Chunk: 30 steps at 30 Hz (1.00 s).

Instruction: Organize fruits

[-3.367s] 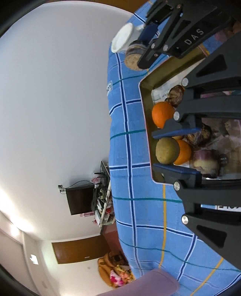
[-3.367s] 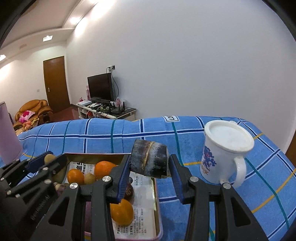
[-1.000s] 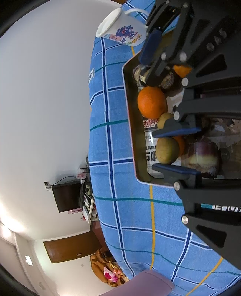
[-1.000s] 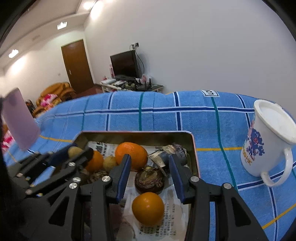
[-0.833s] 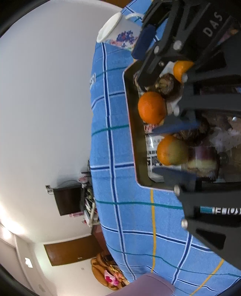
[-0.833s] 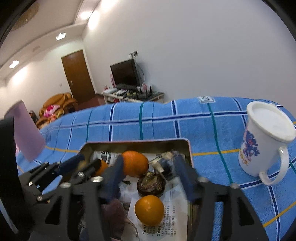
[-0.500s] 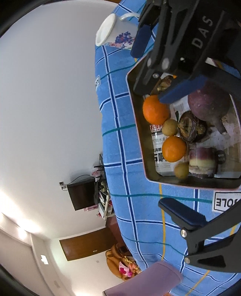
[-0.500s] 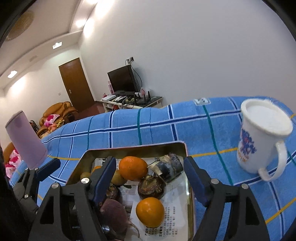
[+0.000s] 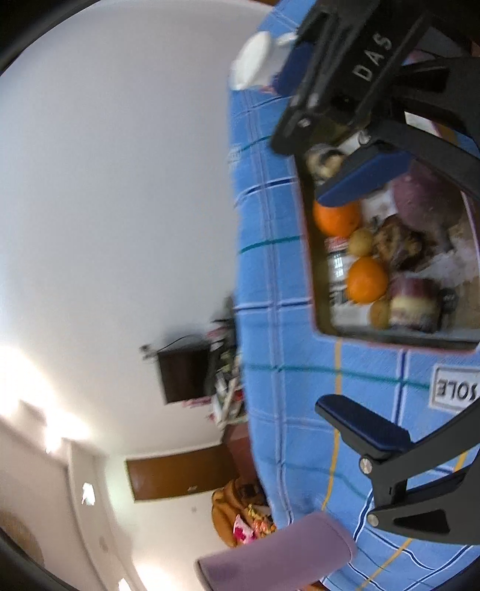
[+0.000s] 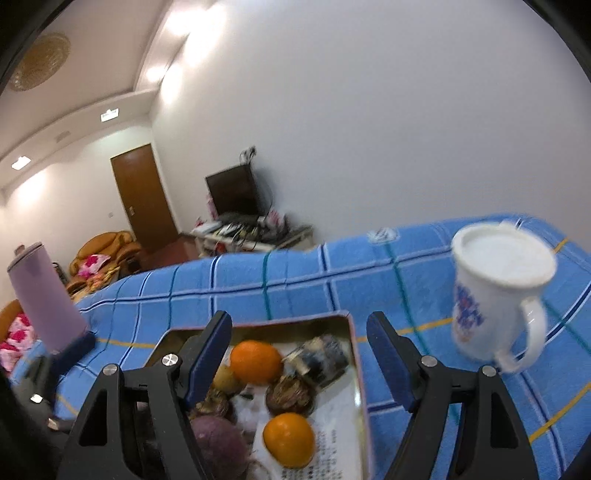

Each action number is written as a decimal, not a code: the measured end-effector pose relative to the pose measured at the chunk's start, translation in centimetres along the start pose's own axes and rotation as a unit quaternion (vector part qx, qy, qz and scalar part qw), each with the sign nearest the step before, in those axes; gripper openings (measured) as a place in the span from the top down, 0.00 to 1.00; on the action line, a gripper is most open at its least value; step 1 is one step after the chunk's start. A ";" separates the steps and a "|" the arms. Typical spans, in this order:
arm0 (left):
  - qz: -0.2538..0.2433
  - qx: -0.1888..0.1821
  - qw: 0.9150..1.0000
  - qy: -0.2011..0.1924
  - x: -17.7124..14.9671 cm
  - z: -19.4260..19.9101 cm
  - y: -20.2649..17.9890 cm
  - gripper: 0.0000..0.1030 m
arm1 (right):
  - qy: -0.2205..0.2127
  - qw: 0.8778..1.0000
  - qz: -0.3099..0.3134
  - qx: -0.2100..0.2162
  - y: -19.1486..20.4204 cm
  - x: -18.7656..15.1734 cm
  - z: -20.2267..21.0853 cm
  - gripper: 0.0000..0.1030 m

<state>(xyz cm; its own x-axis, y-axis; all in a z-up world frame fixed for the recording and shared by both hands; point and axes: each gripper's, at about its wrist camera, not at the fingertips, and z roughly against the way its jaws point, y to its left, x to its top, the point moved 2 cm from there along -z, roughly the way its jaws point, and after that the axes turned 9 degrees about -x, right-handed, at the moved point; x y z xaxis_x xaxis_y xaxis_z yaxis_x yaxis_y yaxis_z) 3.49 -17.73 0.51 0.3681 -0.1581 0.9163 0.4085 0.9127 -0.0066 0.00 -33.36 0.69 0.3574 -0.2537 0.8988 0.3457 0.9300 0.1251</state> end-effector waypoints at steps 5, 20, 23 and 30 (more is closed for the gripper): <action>-0.016 0.028 0.999 -0.024 -0.1 0.7 0.2 0.00 | -0.049 0.998 0.019 -0.018 0.4 0.4 1.6 0.25; 0.029 0.025 0.999 -0.021 -1.4 2.7 2.5 0.00 | -0.103 0.992 0.035 -0.060 1.3 -0.9 4.9 0.25; 0.031 0.022 0.999 -0.024 -1.7 3.4 2.7 0.00 | -0.101 0.992 0.041 -0.063 1.7 -1.2 5.6 0.25; 0.032 0.020 0.999 -0.038 -2.3 5.5 3.3 0.00 | -0.108 0.991 0.038 -0.071 1.5 -2.2 7.8 0.25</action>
<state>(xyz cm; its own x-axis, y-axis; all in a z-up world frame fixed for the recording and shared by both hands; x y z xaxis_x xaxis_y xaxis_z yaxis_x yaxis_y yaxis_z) -0.59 -12.34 0.60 0.3276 -0.0717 0.9421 0.3525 0.9344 -0.0515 -7.05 -29.32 2.17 0.1982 -0.1077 0.9742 0.4499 0.8931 0.0072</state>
